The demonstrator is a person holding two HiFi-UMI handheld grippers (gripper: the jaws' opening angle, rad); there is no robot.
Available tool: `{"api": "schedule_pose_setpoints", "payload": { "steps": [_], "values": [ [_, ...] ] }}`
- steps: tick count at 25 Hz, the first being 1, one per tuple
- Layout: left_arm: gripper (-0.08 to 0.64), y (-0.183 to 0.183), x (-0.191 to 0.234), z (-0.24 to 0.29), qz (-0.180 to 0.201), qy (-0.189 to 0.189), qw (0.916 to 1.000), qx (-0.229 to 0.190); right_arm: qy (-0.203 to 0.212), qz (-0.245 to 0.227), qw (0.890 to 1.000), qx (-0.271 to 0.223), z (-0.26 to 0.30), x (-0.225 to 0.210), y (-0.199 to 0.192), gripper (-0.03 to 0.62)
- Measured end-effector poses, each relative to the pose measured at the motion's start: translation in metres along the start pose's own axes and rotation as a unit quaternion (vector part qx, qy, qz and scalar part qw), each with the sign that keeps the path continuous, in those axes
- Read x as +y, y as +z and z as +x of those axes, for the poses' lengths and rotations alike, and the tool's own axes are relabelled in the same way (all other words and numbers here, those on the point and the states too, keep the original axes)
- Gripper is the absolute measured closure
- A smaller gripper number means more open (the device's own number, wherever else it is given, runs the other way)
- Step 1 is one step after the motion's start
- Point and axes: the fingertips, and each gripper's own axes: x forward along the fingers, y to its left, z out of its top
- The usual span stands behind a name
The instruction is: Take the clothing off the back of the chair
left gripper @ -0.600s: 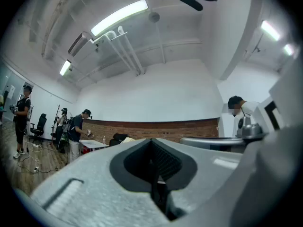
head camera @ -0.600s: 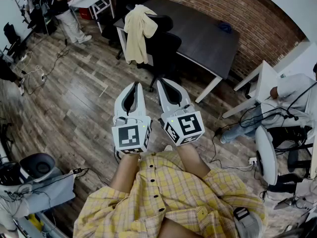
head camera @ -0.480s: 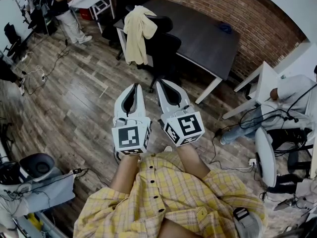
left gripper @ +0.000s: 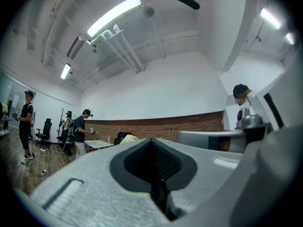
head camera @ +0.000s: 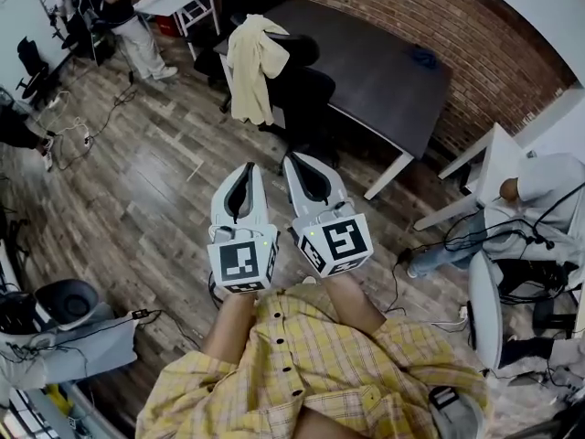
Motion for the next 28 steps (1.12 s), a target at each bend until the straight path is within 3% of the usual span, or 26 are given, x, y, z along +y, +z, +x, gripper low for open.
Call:
{"api": "schedule_pose_setpoints", "payload": {
  "steps": [6,15,28],
  "values": [
    [0.558,-0.001,-0.019,0.01,0.006,0.03,0.9995,0.002,0.02,0.01,1.0,-0.005,-0.007,-0.027,0.005,0.589],
    [0.558,-0.024,-0.026,0.024,-0.004,0.033,0.9994,0.01,0.029,0.013,0.999,0.003,0.0,-0.043,-0.013,0.589],
    [0.558,-0.031,0.018,0.1,-0.019,0.016,0.9997,0.004,0.003,0.0,1.0,0.009,0.073,-0.078,-0.025,0.589]
  ]
}}
